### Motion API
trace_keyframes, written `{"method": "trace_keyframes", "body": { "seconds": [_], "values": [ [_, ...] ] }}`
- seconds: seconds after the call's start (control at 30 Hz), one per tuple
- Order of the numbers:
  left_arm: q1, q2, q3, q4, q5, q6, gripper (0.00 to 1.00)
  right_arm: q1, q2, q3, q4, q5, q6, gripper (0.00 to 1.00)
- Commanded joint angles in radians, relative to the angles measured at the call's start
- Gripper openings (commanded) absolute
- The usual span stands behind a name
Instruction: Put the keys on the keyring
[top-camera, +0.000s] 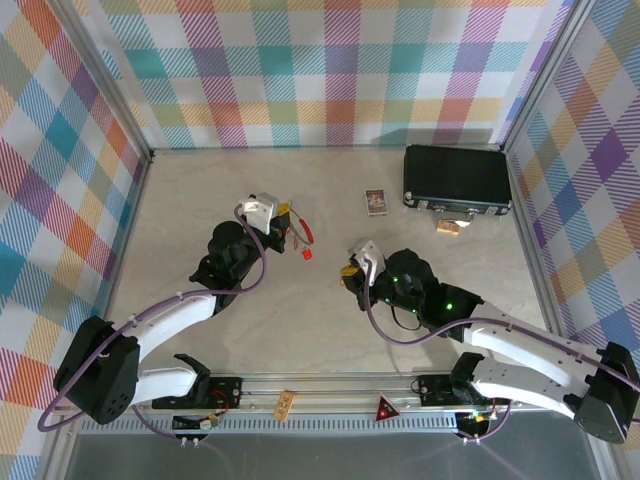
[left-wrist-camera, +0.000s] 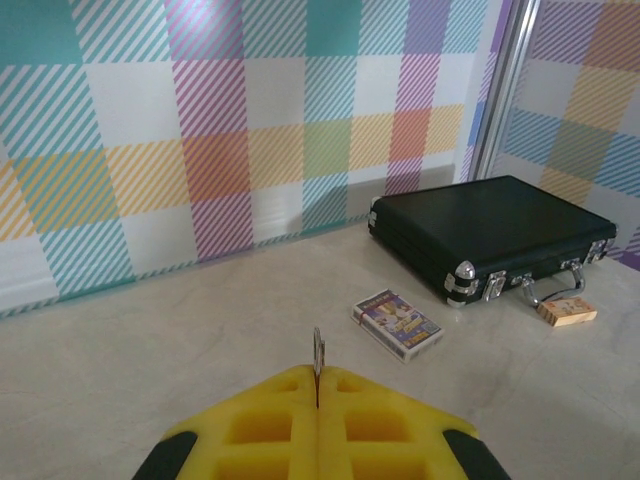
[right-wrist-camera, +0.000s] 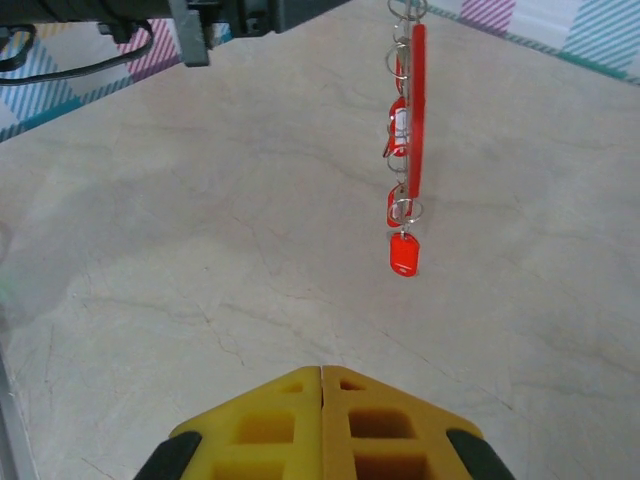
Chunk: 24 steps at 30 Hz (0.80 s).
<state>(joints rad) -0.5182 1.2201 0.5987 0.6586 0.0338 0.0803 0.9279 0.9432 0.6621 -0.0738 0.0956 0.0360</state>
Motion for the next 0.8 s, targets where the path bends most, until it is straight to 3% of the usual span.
{"method": "trace_keyframes", "body": {
  "seconds": [0.0,0.43,0.77],
  "values": [
    [0.009,0.005,0.007,0.061,0.026,-0.017,0.0,-0.025,0.013,0.01,-0.06,0.028,0.005,0.0],
    [0.009,-0.014,0.004,0.052,-0.018,-0.028,0.0,-0.101,0.231,0.266,-0.462,0.264,0.257,0.0],
    [0.009,-0.013,0.007,0.045,-0.002,-0.034,0.0,-0.142,0.29,0.352,-0.59,0.25,0.362,0.0]
  ]
}}
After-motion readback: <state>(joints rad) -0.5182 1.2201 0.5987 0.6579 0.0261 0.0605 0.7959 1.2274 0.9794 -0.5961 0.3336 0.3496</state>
